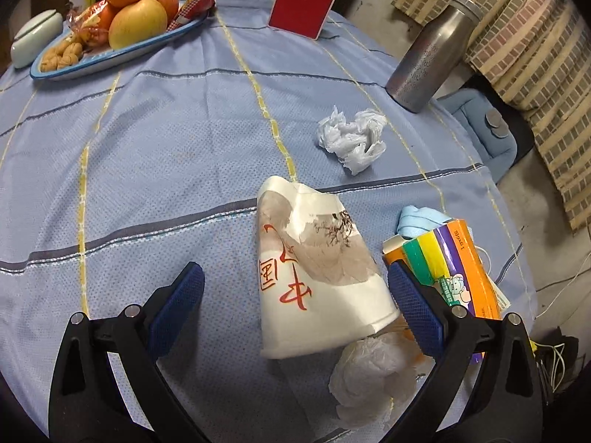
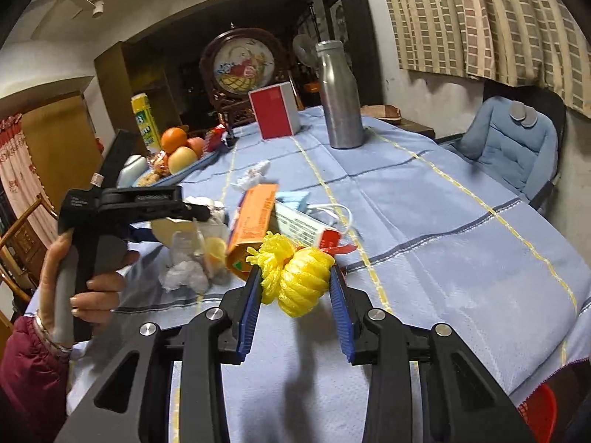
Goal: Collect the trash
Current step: 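Grasp the white paper cup with the left tool while the right tool grasps the yellow mesh, then carry the paper cup and yellow mesh to the wastebasket and release them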
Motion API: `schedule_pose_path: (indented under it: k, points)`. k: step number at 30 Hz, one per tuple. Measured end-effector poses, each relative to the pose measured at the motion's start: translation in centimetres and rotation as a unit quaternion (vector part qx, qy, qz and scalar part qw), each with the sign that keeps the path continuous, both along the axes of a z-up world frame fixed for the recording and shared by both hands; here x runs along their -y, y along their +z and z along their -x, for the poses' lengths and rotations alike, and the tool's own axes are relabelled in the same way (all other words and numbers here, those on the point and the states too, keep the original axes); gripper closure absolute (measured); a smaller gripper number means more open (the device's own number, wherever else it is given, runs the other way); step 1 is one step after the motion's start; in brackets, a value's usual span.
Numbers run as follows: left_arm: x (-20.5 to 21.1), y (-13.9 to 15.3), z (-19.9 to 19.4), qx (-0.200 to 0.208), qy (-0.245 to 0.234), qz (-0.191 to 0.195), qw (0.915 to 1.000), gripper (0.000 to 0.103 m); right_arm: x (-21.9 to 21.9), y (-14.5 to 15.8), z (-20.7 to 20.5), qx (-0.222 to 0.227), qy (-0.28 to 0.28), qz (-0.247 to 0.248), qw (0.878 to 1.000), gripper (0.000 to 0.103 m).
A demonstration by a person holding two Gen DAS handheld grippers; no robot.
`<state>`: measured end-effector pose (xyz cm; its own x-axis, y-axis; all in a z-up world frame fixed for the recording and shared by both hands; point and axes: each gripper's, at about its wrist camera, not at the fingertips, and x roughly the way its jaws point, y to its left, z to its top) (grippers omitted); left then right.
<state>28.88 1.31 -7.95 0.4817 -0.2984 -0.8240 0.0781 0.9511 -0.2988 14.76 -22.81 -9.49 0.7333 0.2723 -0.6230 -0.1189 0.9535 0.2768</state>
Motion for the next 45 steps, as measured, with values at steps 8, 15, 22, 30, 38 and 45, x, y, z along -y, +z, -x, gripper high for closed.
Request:
schedule_pose_path:
  k: [8, 15, 22, 30, 38, 45]
  points:
    - [0.8, 0.9, 0.8, 0.037, 0.013, -0.056, 0.9976, 0.006, -0.5, -2.5, -1.0, -0.038, -0.009, 0.031, 0.999, 0.066]
    - [2.1, 0.9, 1.1, 0.049, -0.006, -0.083, 0.9953, 0.006, -0.7, -3.4, -1.1, -0.042, -0.006, 0.044, 0.998, 0.065]
    - [0.6, -0.2, 0.2, 0.015, 0.015, -0.054, 0.9983, 0.019, -0.8, -3.4, -0.9, -0.036, -0.003, 0.051, 0.998, 0.065]
    - [-1.0, 2.3, 1.3, 0.052, 0.026, 0.001, 0.9983, 0.032, 0.7, -3.1, -0.7, -0.052, -0.001, -0.009, 0.999, 0.066]
    - [-2.6, 4.5, 2.7, 0.086, 0.03, 0.063, 0.9939, 0.032, 1.8, -1.9, 0.2, -0.036, -0.009, -0.025, 0.999, 0.066]
    - [-2.1, 6.1, 5.2, 0.113, 0.001, 0.085, 0.99, 0.032, 3.4, 0.1, 2.3, -0.01, -0.019, -0.025, 0.999, 0.066]
